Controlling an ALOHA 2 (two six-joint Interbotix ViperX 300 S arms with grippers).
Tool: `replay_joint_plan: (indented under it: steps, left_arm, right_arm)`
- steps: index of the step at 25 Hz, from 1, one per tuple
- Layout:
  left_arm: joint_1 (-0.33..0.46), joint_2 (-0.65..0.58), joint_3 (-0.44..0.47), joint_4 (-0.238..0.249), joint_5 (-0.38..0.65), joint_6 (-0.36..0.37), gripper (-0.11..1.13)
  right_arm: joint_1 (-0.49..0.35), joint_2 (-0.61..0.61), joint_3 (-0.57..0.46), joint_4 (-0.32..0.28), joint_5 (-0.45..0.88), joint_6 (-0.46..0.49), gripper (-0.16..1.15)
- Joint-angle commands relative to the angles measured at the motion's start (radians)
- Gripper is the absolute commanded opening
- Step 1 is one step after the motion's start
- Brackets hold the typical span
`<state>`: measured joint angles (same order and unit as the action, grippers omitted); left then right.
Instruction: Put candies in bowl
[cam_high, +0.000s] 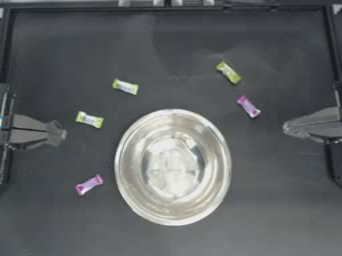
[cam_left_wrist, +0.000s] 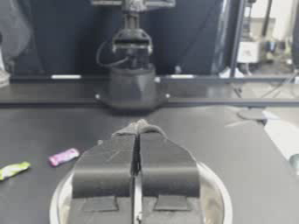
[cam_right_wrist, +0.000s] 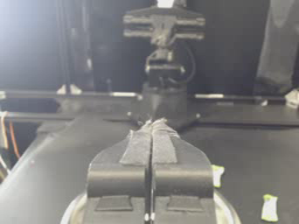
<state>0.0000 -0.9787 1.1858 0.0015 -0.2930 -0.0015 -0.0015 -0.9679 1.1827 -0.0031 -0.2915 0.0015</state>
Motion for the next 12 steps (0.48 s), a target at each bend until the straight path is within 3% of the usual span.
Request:
replay_joint_plan:
  steps: [1,4,8,10,11,12]
  left_arm:
    - [-0.005,-0.026,0.029,-0.003,-0.012,-0.005,-0.05]
    - [-0.012,-0.064,0.038,-0.003,0.000,-0.005,0.09]
    - [-0.014,-0.072,0.026,-0.005,0.058,-0.002,0.08]
    - [-0.009,-0.069,0.021,-0.005,0.072,-0.005,0.13]
    - [-0.009,-0.069,0.020,-0.005,0.075,-0.005,0.21]
    - [-0.009,-0.069,0.018,-0.006,0.080,-0.006,0.37]
  right_arm:
    - [0.006,0.000,0.008,0.002,-0.028,0.011,-0.08]
    - [0.006,-0.011,0.032,0.005,-0.063,0.008,0.06]
    - [0.014,-0.009,0.029,-0.008,-0.057,0.015,0.13]
    - [0.014,-0.009,0.025,-0.011,-0.051,0.012,0.19]
    - [0.014,-0.009,0.023,-0.014,-0.048,0.011,0.25]
    - [0.014,-0.009,0.023,-0.017,-0.044,0.009,0.34]
